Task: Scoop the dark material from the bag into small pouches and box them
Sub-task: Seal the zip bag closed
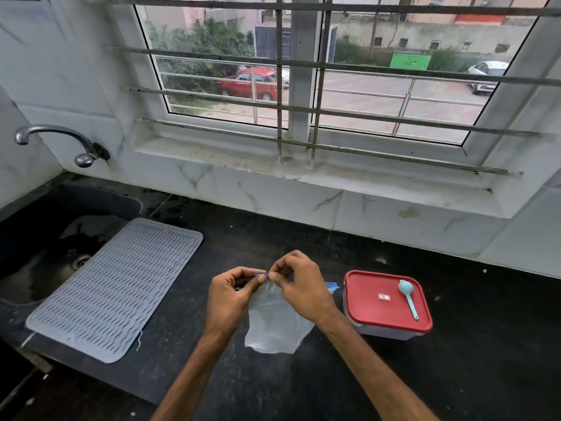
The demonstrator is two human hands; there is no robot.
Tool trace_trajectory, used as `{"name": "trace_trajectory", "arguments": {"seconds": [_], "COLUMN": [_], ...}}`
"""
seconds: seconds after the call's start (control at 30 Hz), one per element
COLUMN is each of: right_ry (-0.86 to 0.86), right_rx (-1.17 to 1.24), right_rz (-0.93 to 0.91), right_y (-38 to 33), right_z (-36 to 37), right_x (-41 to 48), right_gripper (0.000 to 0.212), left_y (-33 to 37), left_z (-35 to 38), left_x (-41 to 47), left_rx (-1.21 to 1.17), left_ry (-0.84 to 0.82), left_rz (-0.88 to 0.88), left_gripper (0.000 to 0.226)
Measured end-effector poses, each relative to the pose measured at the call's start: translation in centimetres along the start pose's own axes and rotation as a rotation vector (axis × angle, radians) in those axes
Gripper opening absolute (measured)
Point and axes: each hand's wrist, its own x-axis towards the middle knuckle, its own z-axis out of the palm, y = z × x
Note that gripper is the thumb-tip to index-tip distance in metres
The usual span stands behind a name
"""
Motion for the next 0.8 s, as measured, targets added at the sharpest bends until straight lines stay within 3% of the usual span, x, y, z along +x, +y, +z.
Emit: {"name": "trace_trajectory", "arguments": {"seconds": [0.13,0.4,0.47,0.6,0.7,0.8], "right_ry": [-0.158,-0.171,-0.156,-0.109,-0.075,-0.015], "right_rx": [-0.034,-0.043,-0.014,0.104,0.027,-0.042], "right_rz": [-0.058,0.251,0.300,0.388,0.451,0.446], "right_y": [0.5,3.5,4.4,6.3,7.6,9.3], "right_z": [0.7,1.3,1.0,0.6,0.8,1.4], "right_x": [0.3,1.1,1.0,0.8,0.9,1.8], "right_gripper": [0.016,0.047,0.044,0.017,0.004,0.006], "left_y": [-0.2,-2.3,-3.4,-5.7,-6.8,-8.2], "left_z": [-0.3,-1.3,-1.6,-1.4,-0.6,0.8], "left_x": [0.4,0.8,1.2,1.6,2.4,4.4], "left_rx": [0.025,0.256,0.293,0.369,0.420,0.426], "left_ry": [0.038,0.367,0.408,0.410,0.357,0.346], "left_rz": [0.004,0.070,0.061,0.033,0.037,0.014], "left_gripper": [0.008,0.012,0.011,0.012,0.013,0.017]}}
